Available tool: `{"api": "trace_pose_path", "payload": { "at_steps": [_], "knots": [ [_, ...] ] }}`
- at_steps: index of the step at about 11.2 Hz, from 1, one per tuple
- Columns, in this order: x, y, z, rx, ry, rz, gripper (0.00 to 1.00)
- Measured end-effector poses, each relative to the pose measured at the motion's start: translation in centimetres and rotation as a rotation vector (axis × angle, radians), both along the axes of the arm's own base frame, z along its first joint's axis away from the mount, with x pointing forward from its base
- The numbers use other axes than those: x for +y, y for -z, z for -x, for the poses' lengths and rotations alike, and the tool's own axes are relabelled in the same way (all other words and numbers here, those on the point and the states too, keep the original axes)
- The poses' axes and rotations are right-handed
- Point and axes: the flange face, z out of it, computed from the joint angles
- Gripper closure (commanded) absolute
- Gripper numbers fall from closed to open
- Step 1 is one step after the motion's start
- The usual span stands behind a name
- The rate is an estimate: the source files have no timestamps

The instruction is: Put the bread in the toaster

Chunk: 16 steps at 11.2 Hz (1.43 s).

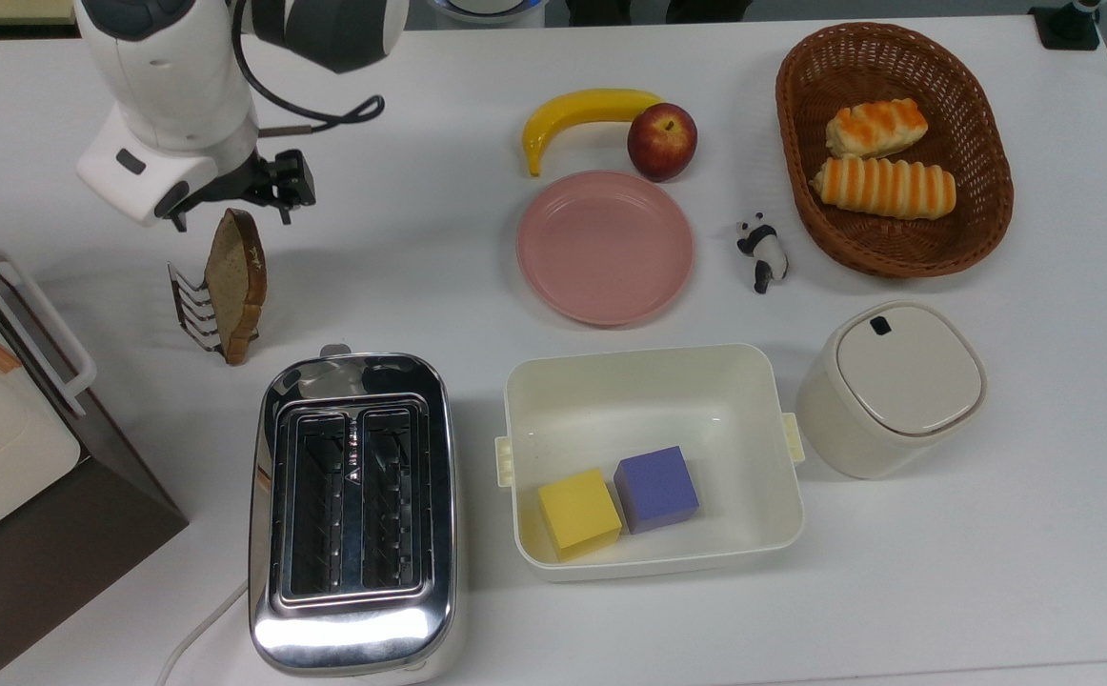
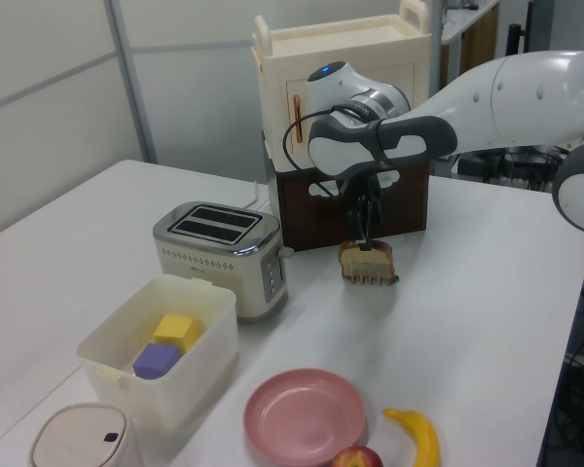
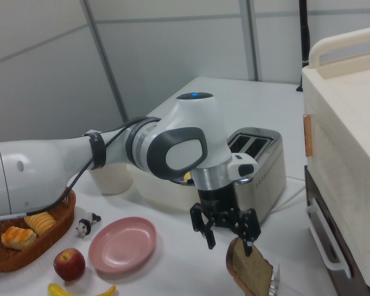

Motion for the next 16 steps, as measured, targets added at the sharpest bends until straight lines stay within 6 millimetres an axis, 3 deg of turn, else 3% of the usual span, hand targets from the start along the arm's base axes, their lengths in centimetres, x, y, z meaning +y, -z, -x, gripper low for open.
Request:
{"api": "trace_pose_path", "payload": {
  "at_steps": [2, 5, 6, 9, 11, 16],
  "knots": [
    [-0.2, 1.3, 0.5, 0.035, -0.01, 0.011, 0.16],
    [0.1, 3.2, 0.6, 0.031, -0.024, 0.013, 0.48],
    [0.2, 3.6, 0.7, 0.033, -0.026, 0.013, 0.5],
    [0.1, 3.5, 0.7, 0.032, -0.026, 0.013, 0.5],
    [0.0, 3.2, 0.9, 0.029, -0.025, 0.013, 0.36],
    [-0.4, 3.7, 1.4, 0.051, -0.028, 0.027, 0.39]
  ]
}}
